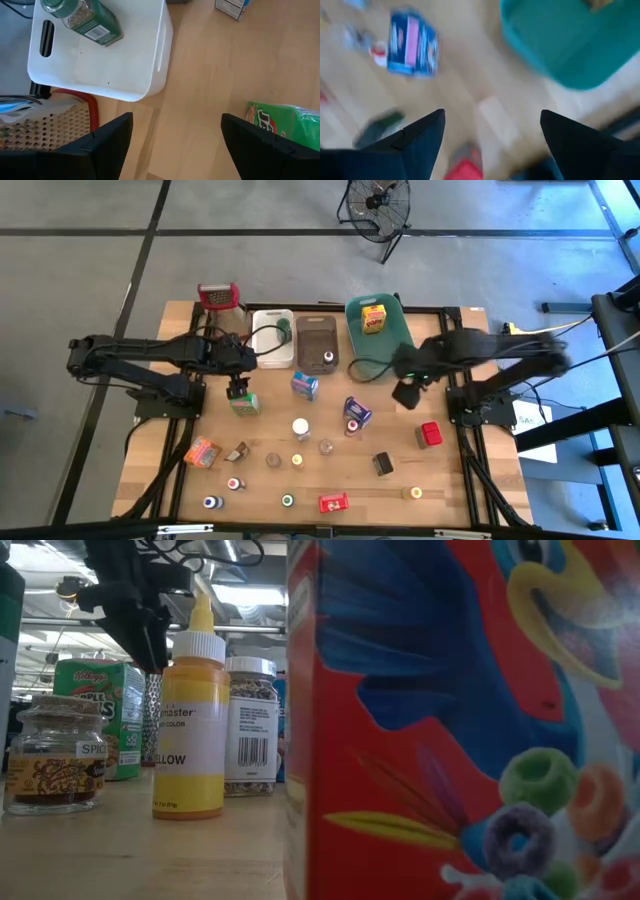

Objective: Pick & Place Kitchen Items
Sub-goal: Put the dark blue cereal box into the right green bin

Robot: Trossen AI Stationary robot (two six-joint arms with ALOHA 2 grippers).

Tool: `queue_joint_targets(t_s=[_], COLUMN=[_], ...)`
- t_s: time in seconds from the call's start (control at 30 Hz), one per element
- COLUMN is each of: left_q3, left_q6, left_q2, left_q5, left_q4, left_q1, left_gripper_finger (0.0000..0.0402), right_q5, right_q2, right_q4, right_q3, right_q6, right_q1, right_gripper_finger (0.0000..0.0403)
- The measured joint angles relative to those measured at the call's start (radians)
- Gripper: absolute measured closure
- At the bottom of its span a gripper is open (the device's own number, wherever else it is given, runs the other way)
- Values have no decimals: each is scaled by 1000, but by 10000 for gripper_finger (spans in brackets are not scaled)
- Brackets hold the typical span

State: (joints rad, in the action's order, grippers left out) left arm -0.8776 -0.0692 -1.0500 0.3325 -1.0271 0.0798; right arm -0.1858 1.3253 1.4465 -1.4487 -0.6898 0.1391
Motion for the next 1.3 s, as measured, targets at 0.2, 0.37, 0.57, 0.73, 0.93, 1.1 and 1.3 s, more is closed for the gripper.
queue_joint_targets(t_s=[0.2,0.37,0.57,0.73,0.93,1.1,1.3], left_q3=[0,0,0,0,0,0,0], left_q6=[0,1,2,2,3,1,1], left_q2=[0,0,-1,-1,-1,-1,-1], left_q5=[0,-17,-19,-19,-20,-20,-20], left_q4=[0,1,4,6,7,7,8], left_q1=[-1,-1,-1,-1,-1,-1,-1], left_gripper_finger=[103,103,103,103,103,103,103], right_q5=[101,111,146,144,178,251,265], right_q2=[-125,-21,155,285,393,425,435], right_q4=[-371,-457,-442,-363,-305,-292,-275], right_q3=[204,214,144,11,-108,-112,-112], right_q6=[227,226,266,264,238,132,122], right_q1=[-16,-33,-61,-74,-73,-83,-107], right_gripper_finger=[73,73,73,73,73,73,73])
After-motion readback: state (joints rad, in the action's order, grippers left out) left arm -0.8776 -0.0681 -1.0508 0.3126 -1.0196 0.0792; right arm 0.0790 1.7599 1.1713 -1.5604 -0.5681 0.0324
